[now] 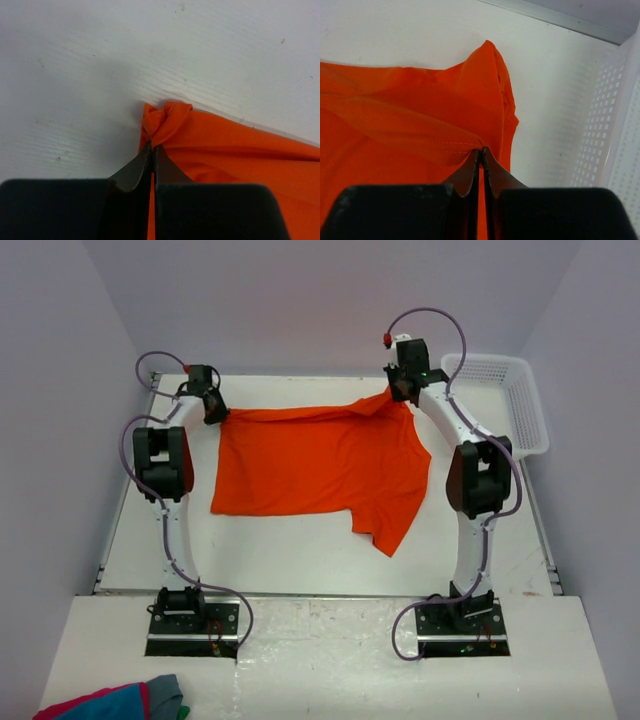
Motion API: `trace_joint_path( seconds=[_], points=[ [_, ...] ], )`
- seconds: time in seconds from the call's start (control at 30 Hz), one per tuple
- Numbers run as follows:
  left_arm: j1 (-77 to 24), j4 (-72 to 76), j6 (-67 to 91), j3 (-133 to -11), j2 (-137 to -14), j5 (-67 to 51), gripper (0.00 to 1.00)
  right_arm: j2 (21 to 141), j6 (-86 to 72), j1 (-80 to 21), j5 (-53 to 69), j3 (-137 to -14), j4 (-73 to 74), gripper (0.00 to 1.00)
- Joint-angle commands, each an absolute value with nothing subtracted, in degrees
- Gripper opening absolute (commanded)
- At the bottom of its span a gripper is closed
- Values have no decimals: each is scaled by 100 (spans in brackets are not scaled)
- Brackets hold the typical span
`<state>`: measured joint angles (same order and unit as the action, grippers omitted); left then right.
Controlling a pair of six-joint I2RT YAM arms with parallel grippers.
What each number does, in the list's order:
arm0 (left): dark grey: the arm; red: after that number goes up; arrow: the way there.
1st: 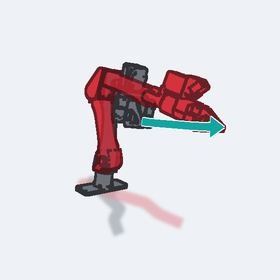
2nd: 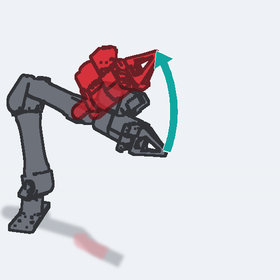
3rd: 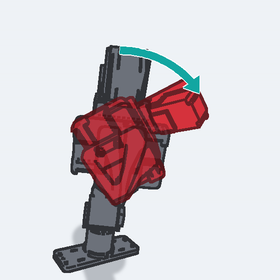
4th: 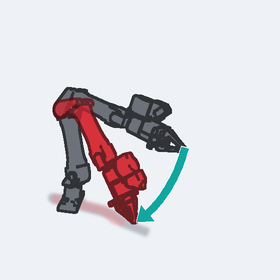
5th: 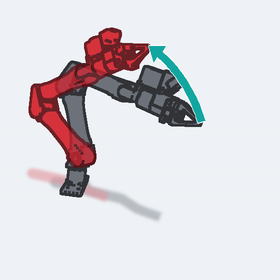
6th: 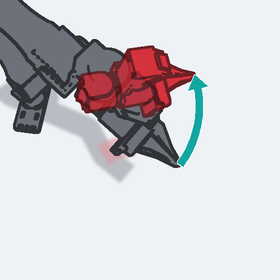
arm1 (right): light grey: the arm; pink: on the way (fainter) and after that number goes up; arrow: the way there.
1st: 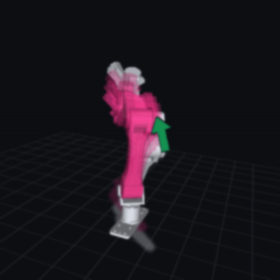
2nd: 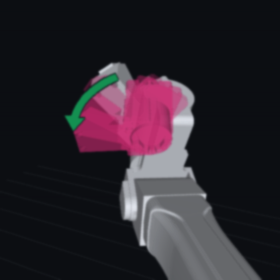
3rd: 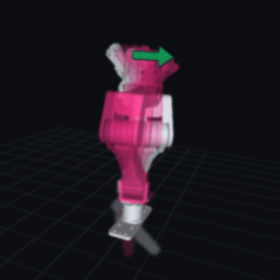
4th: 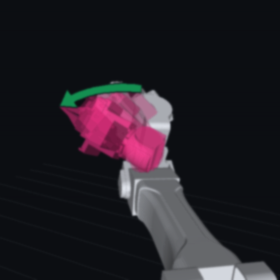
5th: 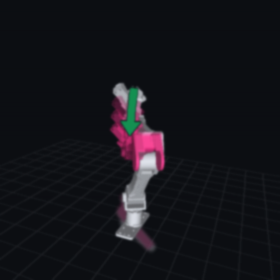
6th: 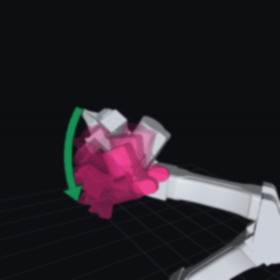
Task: Fold and stack the t-shirts
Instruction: Flatten out the tshirt
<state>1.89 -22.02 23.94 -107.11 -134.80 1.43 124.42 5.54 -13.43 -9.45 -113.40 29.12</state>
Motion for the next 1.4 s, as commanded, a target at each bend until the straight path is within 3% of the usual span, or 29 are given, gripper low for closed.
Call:
trace_joint_path(
  seconds=[0.0, 0.57, 1.07, 1.37],
  points=[
    [272, -2233, 2479, -10530, -12964, 35, 0, 11699, 396, -1424, -1028, -11145, 2681, 0],
    [264, -2189, 2522, -9896, -12296, -149, 0, 11294, 79, -1433, -1371, -10151, 2830, 0],
    [264, -1951, 2505, -10899, -12648, -580, 0, 11522, 185, -1424, -1327, -10494, 2936, 0],
    [264, -2144, 2470, -10108, -12234, -54, 0, 11364, 44, -1424, -1459, -10293, 3032, 0]
  ],
)
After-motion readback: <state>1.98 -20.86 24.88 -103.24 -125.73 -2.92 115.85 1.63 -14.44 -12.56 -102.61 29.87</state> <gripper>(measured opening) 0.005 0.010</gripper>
